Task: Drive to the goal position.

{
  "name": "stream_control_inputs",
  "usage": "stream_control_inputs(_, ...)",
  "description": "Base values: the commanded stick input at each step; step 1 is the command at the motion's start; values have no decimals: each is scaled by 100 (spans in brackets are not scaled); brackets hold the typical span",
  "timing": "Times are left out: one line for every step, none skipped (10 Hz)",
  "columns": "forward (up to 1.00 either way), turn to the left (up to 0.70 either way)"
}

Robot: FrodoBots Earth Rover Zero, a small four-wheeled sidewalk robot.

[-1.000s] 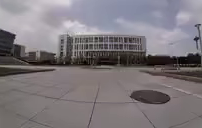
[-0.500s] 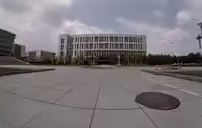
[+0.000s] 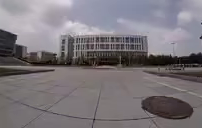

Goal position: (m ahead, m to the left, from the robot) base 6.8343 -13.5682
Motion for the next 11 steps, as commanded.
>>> stream_control_inputs(50,-2)
stream_control_inputs(50,-2)
stream_control_inputs(50,-2)
stream_control_inputs(50,-2)
stream_control_inputs(50,-2)
stream_control_inputs(50,-2)
stream_control_inputs(50,-2)
stream_control_inputs(50,-2)
stream_control_inputs(50,-2)
stream_control_inputs(50,-2)
stream_control_inputs(50,-2)
